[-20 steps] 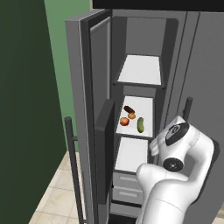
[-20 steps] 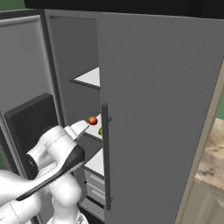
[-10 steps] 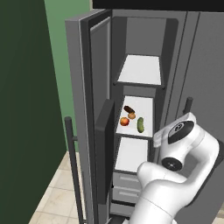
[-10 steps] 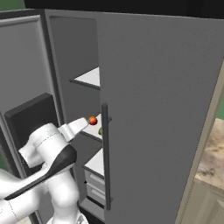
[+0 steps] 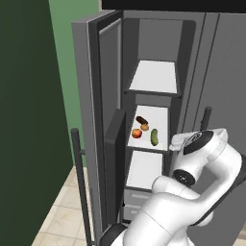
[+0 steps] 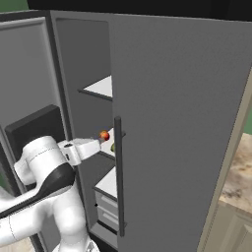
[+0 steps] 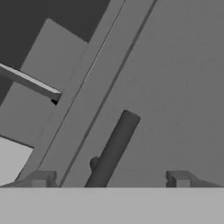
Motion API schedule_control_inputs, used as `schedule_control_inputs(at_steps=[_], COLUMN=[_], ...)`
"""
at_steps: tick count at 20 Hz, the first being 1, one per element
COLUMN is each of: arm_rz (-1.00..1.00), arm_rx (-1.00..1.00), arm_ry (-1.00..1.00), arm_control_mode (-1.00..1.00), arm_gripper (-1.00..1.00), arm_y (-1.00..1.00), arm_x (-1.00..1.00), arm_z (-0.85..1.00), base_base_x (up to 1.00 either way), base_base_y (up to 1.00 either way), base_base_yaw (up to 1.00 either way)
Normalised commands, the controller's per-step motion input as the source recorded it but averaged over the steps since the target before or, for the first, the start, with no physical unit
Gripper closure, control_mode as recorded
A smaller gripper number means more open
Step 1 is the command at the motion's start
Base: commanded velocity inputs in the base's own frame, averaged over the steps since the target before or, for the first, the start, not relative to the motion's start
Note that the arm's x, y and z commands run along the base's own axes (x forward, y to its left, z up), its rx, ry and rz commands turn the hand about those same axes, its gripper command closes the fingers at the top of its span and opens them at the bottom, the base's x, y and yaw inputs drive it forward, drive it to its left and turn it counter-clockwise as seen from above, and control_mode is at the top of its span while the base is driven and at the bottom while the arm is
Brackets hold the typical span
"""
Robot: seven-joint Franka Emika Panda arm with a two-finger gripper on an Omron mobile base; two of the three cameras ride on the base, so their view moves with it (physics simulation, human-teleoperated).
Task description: Take the sweet potato and tangerine from the highest rack and move them to the second highest rack where the cucumber and peach are located, to maximize freezer space. Close the freezer door after rearranging.
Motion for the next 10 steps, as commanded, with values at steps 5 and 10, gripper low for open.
schedule_control_inputs(at_steps=[5, 10], arm_rz=[0.02, 0.09], arm_rx=[0.73, 0.7], arm_ry=[-0.06, -0.23], arm_control_mode=[-1.0, -1.0], arm_gripper=[-1.0, -1.0], arm_y=[0.36, 0.33], arm_x=[-0.62, -0.53], arm_z=[0.68, 0.81], base_base_x=[0.0, 0.0], base_base_y=[0.0, 0.0], base_base_yaw=[0.0, 0.0])
